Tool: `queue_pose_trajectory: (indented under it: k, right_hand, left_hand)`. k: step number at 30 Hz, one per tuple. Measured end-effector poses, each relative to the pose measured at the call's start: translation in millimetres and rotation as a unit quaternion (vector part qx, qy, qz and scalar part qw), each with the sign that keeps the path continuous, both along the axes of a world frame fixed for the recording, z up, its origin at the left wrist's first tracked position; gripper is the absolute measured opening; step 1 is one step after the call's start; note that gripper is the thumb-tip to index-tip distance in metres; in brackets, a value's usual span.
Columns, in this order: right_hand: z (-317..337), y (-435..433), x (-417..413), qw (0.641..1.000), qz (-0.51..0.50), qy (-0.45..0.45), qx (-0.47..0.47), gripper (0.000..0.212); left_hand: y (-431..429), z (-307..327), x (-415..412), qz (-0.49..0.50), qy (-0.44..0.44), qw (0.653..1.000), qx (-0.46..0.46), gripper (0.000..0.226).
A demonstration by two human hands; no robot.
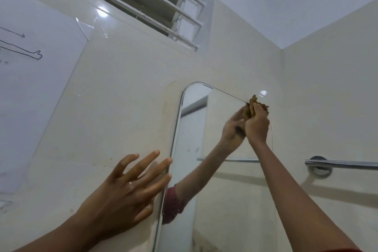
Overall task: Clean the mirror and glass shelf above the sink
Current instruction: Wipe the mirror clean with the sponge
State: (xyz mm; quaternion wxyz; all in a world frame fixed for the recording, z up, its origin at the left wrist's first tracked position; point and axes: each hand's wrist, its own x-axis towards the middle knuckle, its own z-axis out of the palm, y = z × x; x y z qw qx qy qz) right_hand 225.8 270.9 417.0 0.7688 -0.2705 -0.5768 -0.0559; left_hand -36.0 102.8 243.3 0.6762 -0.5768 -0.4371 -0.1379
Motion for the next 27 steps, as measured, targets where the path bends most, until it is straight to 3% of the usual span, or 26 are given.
queue_pose_trajectory:
  k: [3, 6, 11, 17, 21, 23, 27]
  right_hand:
    - [1.9, -12.7, -19.8, 0.997, -0.012, -0.028, 0.066, 0.027]
    - [7.3, -25.1, -42.4, 0.992, 0.001, -0.062, 0.111, 0.031]
    - [-5.3, -60.5, -93.0, 0.964, -0.004, -0.180, 0.195, 0.046]
    - [-10.4, -46.7, -85.2, 0.916, -0.160, -0.246, 0.274, 0.044]
    - [-3.5, -6.1, -45.4, 0.945, -0.177, -0.177, 0.212, 0.043]
    - [-0.6, 13.6, -16.6, 0.971, -0.153, -0.115, 0.145, 0.039]
    - [-7.7, 36.3, 39.8, 0.996, -0.082, -0.015, -0.026, 0.050]
  left_hand:
    - [2.4, -0.2, -2.0, 0.003, -0.010, 1.000, 0.007, 0.056]
    - [2.4, -0.1, -1.7, 0.007, 0.002, 1.000, 0.010, 0.050]
    - [3.4, -0.3, -2.6, -0.012, 0.007, 1.000, 0.026, 0.049]
    - [2.5, 1.6, -1.4, -0.007, 0.027, 0.999, 0.022, 0.048]
    - [1.5, 1.2, 0.4, 0.004, 0.016, 1.000, -0.003, 0.051]
    - [3.6, 0.8, -1.3, 0.008, 0.025, 1.000, 0.009, 0.048]
    - [3.4, 1.4, -2.0, 0.016, 0.011, 0.999, 0.027, 0.049]
